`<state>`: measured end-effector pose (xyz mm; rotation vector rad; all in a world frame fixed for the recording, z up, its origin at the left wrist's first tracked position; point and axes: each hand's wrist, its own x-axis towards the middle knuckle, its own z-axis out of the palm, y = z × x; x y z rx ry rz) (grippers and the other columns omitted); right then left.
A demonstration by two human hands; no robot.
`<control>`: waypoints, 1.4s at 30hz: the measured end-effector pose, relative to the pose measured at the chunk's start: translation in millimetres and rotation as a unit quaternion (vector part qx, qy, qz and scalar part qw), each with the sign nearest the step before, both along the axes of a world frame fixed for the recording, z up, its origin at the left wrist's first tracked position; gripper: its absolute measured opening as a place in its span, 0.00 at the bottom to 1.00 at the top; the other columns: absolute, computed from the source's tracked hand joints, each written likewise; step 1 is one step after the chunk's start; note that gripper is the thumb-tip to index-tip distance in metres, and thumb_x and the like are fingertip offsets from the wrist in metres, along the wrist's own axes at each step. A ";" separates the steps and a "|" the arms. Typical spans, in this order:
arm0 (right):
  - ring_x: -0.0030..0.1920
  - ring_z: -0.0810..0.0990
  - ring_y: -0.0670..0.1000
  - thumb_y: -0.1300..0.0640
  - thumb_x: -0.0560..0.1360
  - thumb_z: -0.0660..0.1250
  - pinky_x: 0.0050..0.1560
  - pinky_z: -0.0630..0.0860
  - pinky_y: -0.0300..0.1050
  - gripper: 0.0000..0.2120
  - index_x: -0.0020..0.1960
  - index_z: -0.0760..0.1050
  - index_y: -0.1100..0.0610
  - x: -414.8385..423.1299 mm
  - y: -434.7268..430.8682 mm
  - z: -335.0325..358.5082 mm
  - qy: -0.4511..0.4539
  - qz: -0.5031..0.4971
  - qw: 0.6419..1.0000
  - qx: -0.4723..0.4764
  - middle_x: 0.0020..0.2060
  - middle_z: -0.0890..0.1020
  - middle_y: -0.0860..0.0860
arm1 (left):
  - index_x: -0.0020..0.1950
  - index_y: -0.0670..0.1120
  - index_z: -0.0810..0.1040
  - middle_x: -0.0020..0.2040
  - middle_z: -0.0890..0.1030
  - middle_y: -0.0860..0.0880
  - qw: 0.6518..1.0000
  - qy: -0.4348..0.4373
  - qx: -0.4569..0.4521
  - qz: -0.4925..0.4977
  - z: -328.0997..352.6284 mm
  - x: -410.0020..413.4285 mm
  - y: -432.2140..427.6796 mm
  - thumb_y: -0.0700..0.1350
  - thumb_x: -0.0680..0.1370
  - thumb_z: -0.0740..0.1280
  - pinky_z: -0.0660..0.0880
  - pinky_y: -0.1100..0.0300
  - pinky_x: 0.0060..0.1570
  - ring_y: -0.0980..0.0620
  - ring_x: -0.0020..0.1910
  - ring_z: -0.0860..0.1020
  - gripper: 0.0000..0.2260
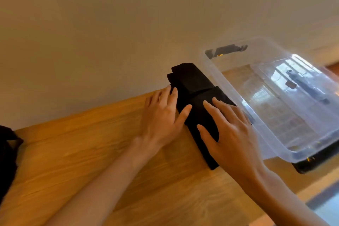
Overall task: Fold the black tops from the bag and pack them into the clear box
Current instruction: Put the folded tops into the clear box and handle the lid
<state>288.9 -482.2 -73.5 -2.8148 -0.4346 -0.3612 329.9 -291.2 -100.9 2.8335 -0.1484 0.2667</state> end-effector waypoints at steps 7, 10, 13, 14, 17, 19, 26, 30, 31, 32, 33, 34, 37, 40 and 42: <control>0.75 0.69 0.56 0.37 0.84 0.51 0.72 0.66 0.54 0.29 0.75 0.72 0.54 -1.3 -6.8 -12.1 0.010 -0.021 1.000 0.010 0.74 0.73 0.55 | 0.83 0.48 0.55 0.79 0.64 0.46 0.986 0.079 -0.137 0.058 -9.9 -2.1 -31.2 0.72 0.77 0.41 0.68 0.51 0.72 0.46 0.76 0.65 0.41; 0.79 0.64 0.54 0.39 0.85 0.47 0.77 0.62 0.54 0.29 0.77 0.69 0.52 -4.3 -6.8 -10.3 0.030 -0.021 0.998 0.054 0.76 0.69 0.54 | 0.83 0.52 0.53 0.79 0.65 0.48 0.953 0.117 -0.262 0.092 -15.4 -8.0 -41.1 0.75 0.75 0.48 0.68 0.53 0.72 0.49 0.75 0.67 0.43; 0.80 0.60 0.53 0.40 0.86 0.46 0.79 0.59 0.54 0.28 0.79 0.66 0.52 -5.8 -6.5 -8.2 0.051 -0.017 0.998 0.039 0.78 0.66 0.54 | 0.80 0.54 0.62 0.71 0.73 0.52 0.919 0.134 -0.354 0.109 -16.1 -12.2 -51.0 0.77 0.71 0.53 0.78 0.52 0.63 0.53 0.67 0.74 0.43; 0.81 0.58 0.53 0.40 0.86 0.46 0.79 0.57 0.53 0.28 0.79 0.65 0.53 -8.1 -6.8 -7.3 0.060 -0.016 0.998 0.028 0.79 0.65 0.54 | 0.78 0.54 0.63 0.68 0.75 0.53 0.909 0.145 -0.374 0.116 -14.2 -15.3 -55.2 0.77 0.71 0.55 0.79 0.54 0.60 0.54 0.65 0.75 0.42; 0.82 0.52 0.52 0.40 0.86 0.44 0.80 0.49 0.49 0.29 0.81 0.60 0.52 -15.7 -8.4 -3.0 0.101 -0.026 0.994 0.020 0.81 0.59 0.54 | 0.72 0.53 0.68 0.63 0.77 0.54 0.856 0.189 -0.456 0.155 2.4 -22.8 -66.5 0.70 0.73 0.65 0.81 0.62 0.51 0.56 0.60 0.78 0.34; 0.82 0.48 0.50 0.39 0.86 0.42 0.81 0.47 0.49 0.30 0.82 0.58 0.52 -20.7 -10.3 0.0 0.136 -0.035 0.990 0.027 0.82 0.56 0.53 | 0.65 0.55 0.68 0.60 0.79 0.55 0.803 0.223 -0.520 0.188 11.7 -25.1 -72.5 0.61 0.75 0.74 0.79 0.69 0.46 0.58 0.56 0.80 0.25; 0.82 0.43 0.47 0.38 0.85 0.38 0.82 0.47 0.51 0.31 0.83 0.53 0.51 -22.2 -17.0 17.8 0.225 -0.030 0.972 0.053 0.83 0.52 0.52 | 0.65 0.48 0.77 0.55 0.85 0.53 0.652 0.300 -0.625 0.306 29.5 -16.5 -79.0 0.52 0.69 0.82 0.76 0.73 0.37 0.59 0.53 0.82 0.28; 0.82 0.41 0.47 0.37 0.84 0.36 0.82 0.43 0.48 0.32 0.83 0.50 0.49 -20.0 -17.0 27.2 0.260 -0.026 0.963 0.059 0.83 0.49 0.51 | 0.60 0.44 0.83 0.51 0.87 0.49 0.607 0.335 -0.648 0.316 33.9 -11.1 -77.2 0.47 0.69 0.82 0.82 0.57 0.54 0.51 0.54 0.85 0.22; 0.82 0.40 0.46 0.37 0.84 0.36 0.82 0.42 0.46 0.32 0.83 0.50 0.49 -19.5 -17.2 28.8 0.269 -0.027 0.961 0.064 0.83 0.49 0.50 | 0.60 0.44 0.83 0.51 0.87 0.48 0.595 0.340 -0.654 0.319 34.6 -10.8 -77.6 0.46 0.68 0.82 0.82 0.53 0.57 0.50 0.55 0.85 0.22; 0.82 0.40 0.46 0.37 0.84 0.37 0.82 0.42 0.46 0.32 0.83 0.50 0.49 -19.5 -17.7 29.8 0.274 -0.027 0.959 0.068 0.83 0.49 0.50 | 0.60 0.44 0.83 0.51 0.88 0.48 0.594 0.340 -0.655 0.320 34.5 -10.8 -78.1 0.46 0.68 0.82 0.81 0.51 0.59 0.50 0.54 0.85 0.22; 0.82 0.41 0.46 0.37 0.84 0.38 0.82 0.42 0.47 0.31 0.83 0.50 0.49 -19.7 -18.5 30.6 0.277 -0.027 0.958 0.073 0.83 0.49 0.50 | 0.59 0.44 0.83 0.50 0.88 0.49 0.600 0.338 -0.652 0.317 34.8 -10.9 -78.6 0.45 0.68 0.82 0.81 0.51 0.59 0.51 0.54 0.85 0.21; 0.82 0.41 0.46 0.38 0.84 0.38 0.82 0.43 0.47 0.31 0.83 0.51 0.50 -19.6 -19.5 31.0 0.278 -0.028 0.957 0.078 0.83 0.49 0.50 | 0.59 0.44 0.83 0.50 0.88 0.49 0.605 0.337 -0.651 0.310 35.6 -10.8 -79.2 0.46 0.69 0.82 0.81 0.51 0.59 0.51 0.54 0.85 0.21; 0.82 0.42 0.46 0.39 0.85 0.40 0.82 0.44 0.48 0.31 0.83 0.52 0.51 -20.2 -21.9 30.9 0.280 -0.029 0.955 0.097 0.83 0.50 0.50 | 0.62 0.45 0.80 0.52 0.87 0.48 0.620 0.338 -0.643 0.297 38.5 -14.3 -82.0 0.47 0.69 0.82 0.80 0.53 0.60 0.52 0.54 0.84 0.24; 0.82 0.43 0.46 0.41 0.85 0.42 0.82 0.46 0.49 0.30 0.83 0.54 0.52 -23.7 -22.9 30.0 0.276 -0.017 0.955 0.109 0.83 0.51 0.50 | 0.64 0.47 0.75 0.56 0.84 0.48 0.637 0.327 -0.631 0.299 38.5 -21.2 -84.1 0.49 0.70 0.81 0.81 0.54 0.59 0.51 0.56 0.83 0.27; 0.82 0.44 0.46 0.42 0.85 0.43 0.82 0.46 0.48 0.29 0.83 0.55 0.51 -24.6 -26.3 29.8 0.276 -0.012 0.953 0.122 0.83 0.52 0.50 | 0.64 0.48 0.74 0.57 0.84 0.48 0.633 0.323 -0.642 0.288 37.5 -25.2 -87.2 0.48 0.71 0.80 0.81 0.50 0.59 0.50 0.57 0.83 0.26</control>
